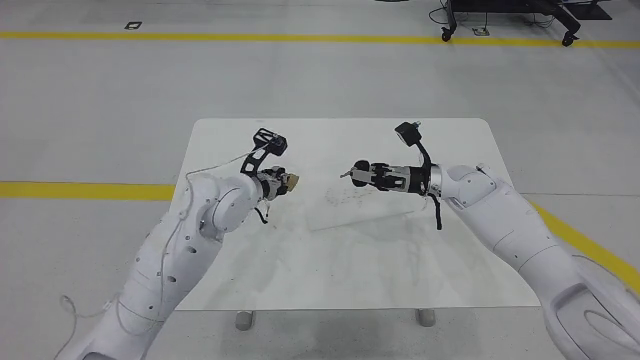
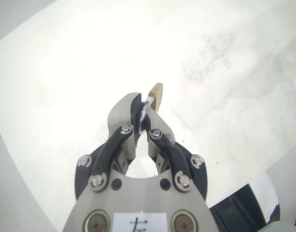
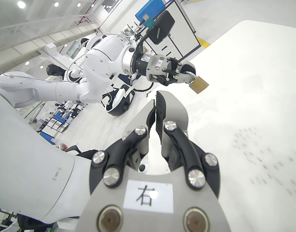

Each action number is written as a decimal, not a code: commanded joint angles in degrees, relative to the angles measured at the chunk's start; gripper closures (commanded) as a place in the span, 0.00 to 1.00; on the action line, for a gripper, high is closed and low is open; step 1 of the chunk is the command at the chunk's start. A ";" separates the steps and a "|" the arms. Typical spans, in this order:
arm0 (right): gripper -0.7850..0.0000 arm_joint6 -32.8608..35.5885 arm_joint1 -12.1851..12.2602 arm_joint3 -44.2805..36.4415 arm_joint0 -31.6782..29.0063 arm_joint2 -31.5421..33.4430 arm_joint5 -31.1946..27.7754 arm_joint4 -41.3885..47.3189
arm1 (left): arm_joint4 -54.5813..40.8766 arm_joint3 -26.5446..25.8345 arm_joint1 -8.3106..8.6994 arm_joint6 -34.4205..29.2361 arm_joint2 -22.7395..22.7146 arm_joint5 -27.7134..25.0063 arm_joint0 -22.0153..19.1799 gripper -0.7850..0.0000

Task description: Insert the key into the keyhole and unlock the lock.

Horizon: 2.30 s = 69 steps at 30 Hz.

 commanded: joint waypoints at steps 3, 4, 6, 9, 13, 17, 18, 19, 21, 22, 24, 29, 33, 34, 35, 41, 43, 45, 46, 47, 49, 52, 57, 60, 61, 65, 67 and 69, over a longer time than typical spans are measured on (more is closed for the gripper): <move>1.00 0.00 0.00 0.00 0.00 0.00 0.00 0.00 | -10.96 -0.04 0.55 6.38 -6.70 -5.62 2.30 1.00; 1.00 0.00 0.00 0.00 0.00 0.00 0.00 0.00 | -14.07 0.79 0.55 7.34 -7.60 -7.52 2.19 1.00; 1.00 0.00 0.00 0.00 0.00 0.00 0.00 0.00 | -19.25 3.40 0.42 8.57 -8.63 -10.53 1.13 1.00; 1.00 0.00 0.00 0.00 0.00 0.00 0.00 0.00 | -21.97 7.39 0.23 7.72 -8.16 -14.16 -1.42 1.00; 1.00 0.00 0.00 0.00 0.00 0.00 0.00 0.00 | -21.97 7.39 0.23 7.72 -8.16 -14.16 -1.42 1.00; 1.00 0.00 0.00 0.00 0.00 0.00 0.00 0.00 | -21.97 7.39 0.23 7.72 -8.16 -14.16 -1.42 1.00; 1.00 0.00 0.00 0.00 0.00 0.00 0.00 0.00 | -21.97 7.39 0.23 7.72 -8.16 -14.16 -1.42 1.00; 1.00 0.00 0.00 0.00 0.00 0.00 0.00 0.00 | -21.97 7.39 0.23 7.72 -8.16 -14.16 -1.42 1.00; 1.00 0.00 0.00 0.00 0.00 0.00 0.00 0.00 | -21.60 7.26 0.23 7.99 -8.10 -14.14 -1.32 1.00; 1.00 0.00 0.00 0.00 0.00 0.00 0.00 0.00 | -18.81 6.26 0.33 8.76 -7.71 -14.44 -1.05 1.00; 1.00 -0.86 -0.19 -1.42 -0.69 -0.24 1.57 0.42 | -19.82 5.60 0.29 9.85 -7.47 -14.69 0.23 1.00; 1.00 -2.85 -1.54 -4.02 -1.51 -1.00 0.16 5.74 | -39.69 9.99 -0.07 3.69 -8.95 -15.40 -0.41 1.00; 1.00 -1.95 -3.19 -4.04 -0.87 -1.55 -0.12 10.85 | -54.24 16.79 -0.63 -5.42 -8.00 -14.65 -3.61 1.00; 1.00 -1.56 -3.65 -3.53 -0.70 -1.55 -0.12 11.64 | -56.67 18.16 -0.80 -7.10 -7.59 -14.74 -4.47 1.00; 1.00 -1.32 -4.13 -2.87 -0.41 -1.47 -0.12 11.88 | -58.48 19.41 -0.96 -8.68 -7.04 -14.95 -5.21 1.00; 1.00 -0.12 -7.35 0.93 0.41 -1.46 -0.12 14.84 | -57.87 23.52 -1.61 -9.87 -3.82 -15.69 -8.50 1.00; 1.00 -0.12 -8.27 2.54 1.04 -1.09 -0.12 14.82 | -58.23 24.28 -1.74 -9.93 -3.31 -16.05 -9.08 1.00; 1.00 -0.12 -9.20 4.13 1.52 -0.49 -0.12 15.06 | -59.66 24.96 -1.85 -10.51 -3.06 -16.57 -9.43 1.00; 1.00 -0.14 -9.62 5.39 1.85 -0.12 -0.12 14.67 | -60.65 25.32 -1.89 -10.98 -3.04 -16.88 -9.57 1.00; 1.00 -0.51 -10.05 6.73 2.38 0.18 -0.12 13.26 | -61.69 25.68 -1.92 -11.52 -3.05 -17.21 -9.68 1.00; 1.00 -1.73 -11.09 7.63 2.72 0.34 -0.12 11.08 | -63.76 26.44 -1.96 -12.72 -3.11 -17.78 -9.89 1.00; 1.00 -2.68 -12.51 8.79 2.89 0.50 -0.12 9.09 | -63.21 27.42 -1.88 -12.60 -3.16 -17.91 -10.55 1.00; 1.00 -0.28 -14.37 9.67 2.80 0.57 -0.12 8.42 | -61.65 27.20 -1.81 -11.31 -2.70 -17.80 -10.65 1.00; 1.00 -0.12 -15.07 9.82 2.59 0.33 -0.12 7.32 | -64.25 27.86 -1.82 -10.85 -3.25 -17.10 -10.44 1.00; 1.00 -0.12 -15.21 9.78 2.48 0.32 -0.12 7.06 | -65.10 28.27 -1.79 -11.24 -3.48 -16.97 -10.52 1.00; 1.00 -0.12 -15.20 8.55 1.72 1.62 -0.12 7.41 | -66.24 29.18 -1.66 -11.94 -3.96 -17.17 -10.91 1.00; 1.00 -0.12 -14.79 8.01 1.40 3.73 -0.12 7.79 | -66.12 29.27 -1.62 -12.19 -3.85 -17.29 -11.00 1.00; 1.00 -0.12 -14.42 7.14 0.82 6.11 -0.12 8.51 | -65.56 29.16 -1.61 -12.60 -3.46 -17.18 -11.12 1.00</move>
